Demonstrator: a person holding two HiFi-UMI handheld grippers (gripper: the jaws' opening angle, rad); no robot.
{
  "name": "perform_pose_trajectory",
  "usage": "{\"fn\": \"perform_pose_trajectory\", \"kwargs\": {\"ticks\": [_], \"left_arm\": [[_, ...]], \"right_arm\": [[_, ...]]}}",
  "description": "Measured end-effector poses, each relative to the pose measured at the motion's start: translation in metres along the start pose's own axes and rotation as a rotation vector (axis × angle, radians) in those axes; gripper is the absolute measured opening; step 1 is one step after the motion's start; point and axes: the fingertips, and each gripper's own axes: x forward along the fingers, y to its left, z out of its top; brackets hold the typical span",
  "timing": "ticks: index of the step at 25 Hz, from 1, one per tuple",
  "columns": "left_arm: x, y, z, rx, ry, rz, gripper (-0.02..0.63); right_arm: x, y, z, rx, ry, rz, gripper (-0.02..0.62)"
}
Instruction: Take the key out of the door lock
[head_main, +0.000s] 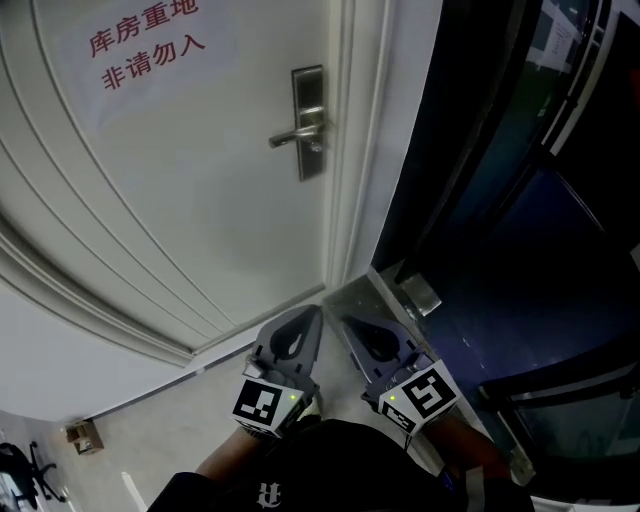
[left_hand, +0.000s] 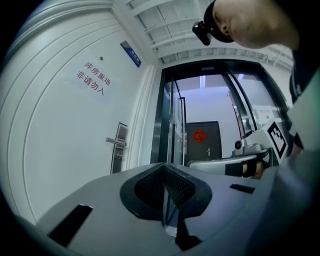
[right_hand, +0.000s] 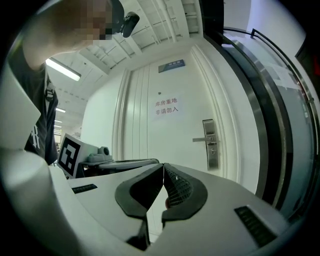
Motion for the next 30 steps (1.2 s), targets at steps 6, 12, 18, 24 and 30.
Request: {"fn": "perform_pose_trajectory", "kwargs": {"ticks": [6, 12, 18, 24, 30], "left_arm": [[0.034, 0.058, 0.004, -0.006, 0.011, -0.022, 0.006], [0.055, 0.094, -0.002, -0.027, 0.023, -0.024, 0.006], [0.078, 0.117, 0.000, -0.021, 0.012, 0.009, 0.006], [0.101, 0.127, 0.009, 0.002, -0.014, 0.058, 0.006], [0.122, 0.133, 0.008, 0.015, -0.012, 0.097, 0.006]], "right_arm": [[0.067, -0.031, 0.003, 0.015, 0.008, -0.014, 0.015], [0.113, -0.067, 0.009, 0.107, -0.028, -0.025, 0.015], [0.151, -0.109, 0.014, 0.276, -0.073, -0.005, 0.015], [0.186, -0.151, 0.011, 0.380, -0.067, 0.022, 0.015], [0.223, -0.200, 0.007, 0.675, -0.099, 0.069, 0.015]]}}
